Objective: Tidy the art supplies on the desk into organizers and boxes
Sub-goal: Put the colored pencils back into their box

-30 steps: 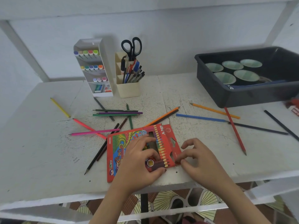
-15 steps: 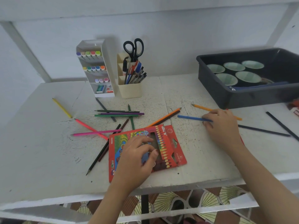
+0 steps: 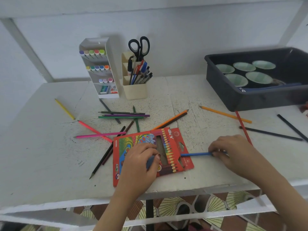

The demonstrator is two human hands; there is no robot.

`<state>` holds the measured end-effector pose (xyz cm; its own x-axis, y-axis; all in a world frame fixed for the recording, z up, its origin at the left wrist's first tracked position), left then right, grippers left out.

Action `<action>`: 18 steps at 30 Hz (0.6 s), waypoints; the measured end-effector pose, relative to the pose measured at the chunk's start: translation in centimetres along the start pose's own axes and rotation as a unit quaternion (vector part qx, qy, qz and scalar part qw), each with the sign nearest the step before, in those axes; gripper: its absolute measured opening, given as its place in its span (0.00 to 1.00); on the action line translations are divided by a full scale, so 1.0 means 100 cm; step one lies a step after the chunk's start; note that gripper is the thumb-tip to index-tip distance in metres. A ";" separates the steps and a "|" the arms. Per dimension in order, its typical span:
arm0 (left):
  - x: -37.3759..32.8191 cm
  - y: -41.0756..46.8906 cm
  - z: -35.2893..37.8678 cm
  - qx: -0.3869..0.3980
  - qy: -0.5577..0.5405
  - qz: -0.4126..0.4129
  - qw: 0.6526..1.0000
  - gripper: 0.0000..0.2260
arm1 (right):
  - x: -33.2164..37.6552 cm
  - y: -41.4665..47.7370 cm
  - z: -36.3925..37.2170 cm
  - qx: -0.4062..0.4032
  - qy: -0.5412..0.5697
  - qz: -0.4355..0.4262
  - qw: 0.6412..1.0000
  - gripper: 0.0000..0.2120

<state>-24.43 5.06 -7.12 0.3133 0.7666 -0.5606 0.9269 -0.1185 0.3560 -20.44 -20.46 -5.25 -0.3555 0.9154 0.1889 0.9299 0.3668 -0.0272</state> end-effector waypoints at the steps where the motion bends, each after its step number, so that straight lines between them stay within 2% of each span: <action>1: 0.000 0.000 0.000 -0.001 0.000 0.000 1.000 0.06 | 0.002 -0.002 0.002 0.001 -0.002 -0.002 1.000 0.09; 5: 0.001 0.000 0.002 -0.008 -0.009 0.003 1.000 0.05 | 0.018 -0.007 0.007 0.000 0.005 -0.029 1.000 0.09; 10: -0.001 -0.001 0.004 0.004 -0.016 0.020 1.000 0.05 | 0.047 -0.007 0.010 -0.064 0.034 -0.079 0.994 0.05; 13: -0.002 -0.002 0.003 0.015 -0.019 0.025 0.999 0.08 | 0.059 -0.010 0.015 -0.079 0.053 -0.095 0.991 0.08; 15: -0.002 -0.002 0.002 0.019 -0.018 0.024 0.999 0.08 | 0.062 -0.014 0.016 -0.092 0.064 -0.085 0.990 0.10; 18: -0.001 -0.003 0.002 0.027 -0.017 0.020 0.999 0.04 | 0.057 -0.019 0.015 -0.138 0.068 -0.027 0.988 0.11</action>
<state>-24.65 4.87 -7.34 0.3566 0.7392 -0.5714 0.9229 -0.1839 0.3381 -24.38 -15.70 -5.57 -0.4068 0.8584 0.3127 0.9069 0.3381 0.2517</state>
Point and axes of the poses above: each hand's wrist, its own y-axis towards the middle knuckle, its own z-axis out of the palm, x = y × z, the point moved 3 cm from there along y, towards the middle knuckle
